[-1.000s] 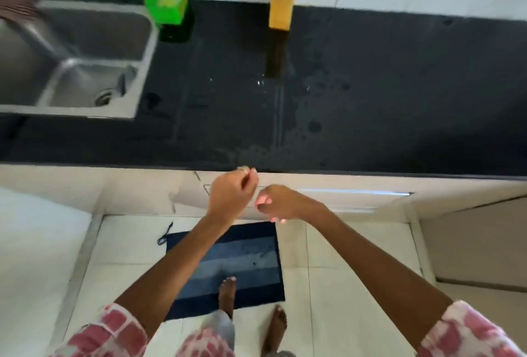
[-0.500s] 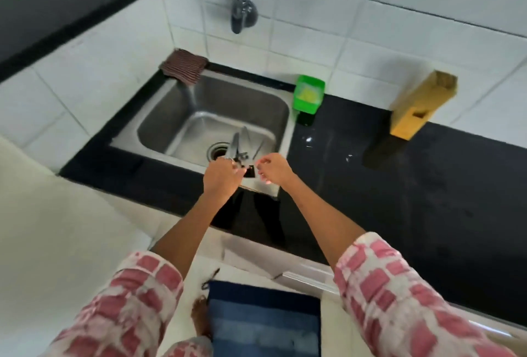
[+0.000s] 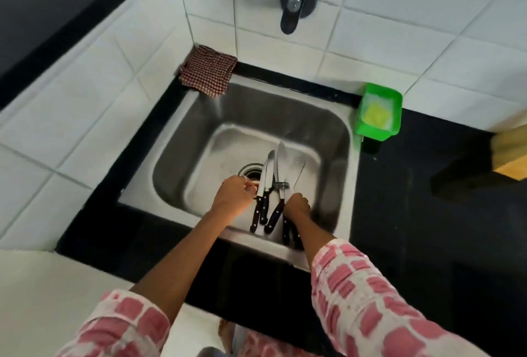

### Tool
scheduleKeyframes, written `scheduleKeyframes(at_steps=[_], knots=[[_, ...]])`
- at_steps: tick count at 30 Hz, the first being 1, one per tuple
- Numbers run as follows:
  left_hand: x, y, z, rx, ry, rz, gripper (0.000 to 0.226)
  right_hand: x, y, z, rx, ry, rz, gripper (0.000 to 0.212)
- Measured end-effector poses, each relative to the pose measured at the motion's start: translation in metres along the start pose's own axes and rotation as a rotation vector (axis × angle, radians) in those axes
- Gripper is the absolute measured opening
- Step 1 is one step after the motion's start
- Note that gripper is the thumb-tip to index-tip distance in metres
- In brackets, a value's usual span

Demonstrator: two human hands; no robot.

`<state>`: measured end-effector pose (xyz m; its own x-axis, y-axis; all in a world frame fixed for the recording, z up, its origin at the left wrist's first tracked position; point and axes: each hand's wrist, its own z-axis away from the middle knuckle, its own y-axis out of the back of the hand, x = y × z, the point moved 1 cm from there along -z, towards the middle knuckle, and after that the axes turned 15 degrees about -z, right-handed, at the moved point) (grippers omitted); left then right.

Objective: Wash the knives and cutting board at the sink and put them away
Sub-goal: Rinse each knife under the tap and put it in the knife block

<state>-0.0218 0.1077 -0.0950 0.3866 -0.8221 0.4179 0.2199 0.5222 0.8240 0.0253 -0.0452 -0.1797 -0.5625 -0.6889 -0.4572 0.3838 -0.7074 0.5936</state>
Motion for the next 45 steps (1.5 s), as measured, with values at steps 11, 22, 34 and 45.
scheduleKeyframes(at_steps=[11, 22, 34, 45], knots=[[0.036, 0.000, -0.056, -0.232, 0.108, 0.154, 0.023, -0.014, 0.036, -0.012, -0.133, 0.028, 0.089, 0.034], [0.069, 0.034, -0.066, -0.275, 0.306, 0.673, 0.026, -0.092, 0.081, 0.058, -0.466, 0.057, -0.393, 0.015], [0.033, 0.058, -0.061, -0.250, 0.296, 0.769, 0.020, -0.262, 0.168, 0.060, 0.362, 0.862, -0.660, 0.032], [0.029, 0.071, -0.068, -0.241, 0.195, 0.864, 0.015, -0.282, 0.184, 0.056, 0.559, 0.950, -0.292, 0.018]])
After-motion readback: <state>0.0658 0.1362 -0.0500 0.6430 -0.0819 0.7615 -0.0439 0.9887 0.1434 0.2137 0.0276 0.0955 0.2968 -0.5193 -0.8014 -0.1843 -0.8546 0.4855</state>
